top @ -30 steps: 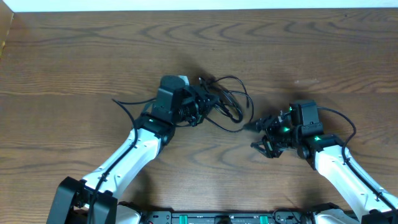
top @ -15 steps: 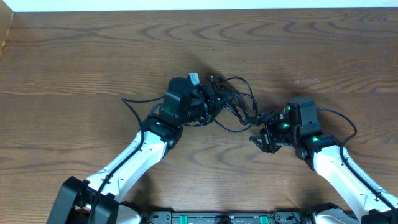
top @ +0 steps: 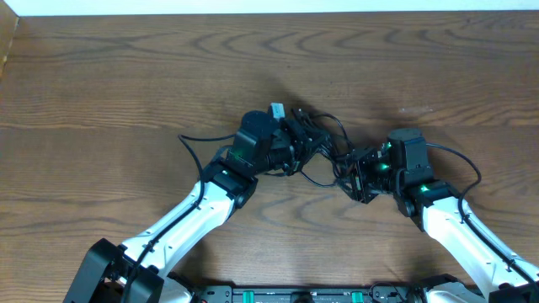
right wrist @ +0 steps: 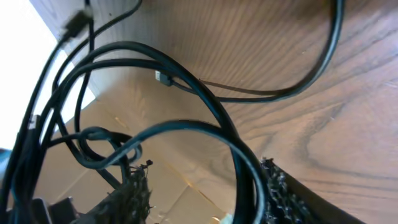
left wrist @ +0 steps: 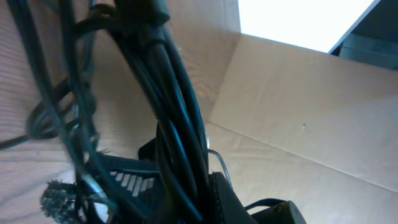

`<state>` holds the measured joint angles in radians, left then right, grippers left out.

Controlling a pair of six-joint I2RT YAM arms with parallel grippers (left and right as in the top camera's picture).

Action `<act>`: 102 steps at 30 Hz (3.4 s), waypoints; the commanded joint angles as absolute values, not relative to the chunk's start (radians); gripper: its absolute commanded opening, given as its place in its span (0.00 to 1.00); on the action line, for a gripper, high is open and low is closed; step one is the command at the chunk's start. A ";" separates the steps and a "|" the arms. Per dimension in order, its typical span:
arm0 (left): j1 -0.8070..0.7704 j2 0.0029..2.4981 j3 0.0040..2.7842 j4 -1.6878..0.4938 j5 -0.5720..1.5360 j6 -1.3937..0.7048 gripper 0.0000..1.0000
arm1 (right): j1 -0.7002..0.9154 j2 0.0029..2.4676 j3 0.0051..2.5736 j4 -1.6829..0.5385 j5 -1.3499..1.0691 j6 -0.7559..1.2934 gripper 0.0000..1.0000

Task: Untangle cables

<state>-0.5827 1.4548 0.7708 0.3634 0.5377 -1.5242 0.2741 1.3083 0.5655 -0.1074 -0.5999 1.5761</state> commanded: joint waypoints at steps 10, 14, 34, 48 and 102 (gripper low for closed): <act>-0.579 1.435 0.789 0.451 0.530 -1.554 0.08 | 0.282 1.309 0.567 -0.078 -0.714 1.331 0.01; -0.491 1.435 0.789 0.542 0.590 -1.531 0.08 | 0.249 1.309 0.567 -0.287 -0.520 1.192 0.01; -0.056 1.435 0.789 0.628 0.891 -1.318 0.08 | -0.247 1.309 0.567 -0.421 -0.685 0.556 0.01; -0.292 1.435 0.789 0.135 0.841 -0.619 0.27 | -0.221 1.309 0.569 -0.344 -0.933 0.487 0.01; -1.047 1.505 0.791 0.023 -0.019 0.105 0.74 | -0.221 1.309 0.569 -0.656 -0.792 0.488 0.01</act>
<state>-1.0466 1.4586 0.7769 0.0116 -0.0208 0.0841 -0.2249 1.3136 0.5632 -0.6506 -0.7841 0.5068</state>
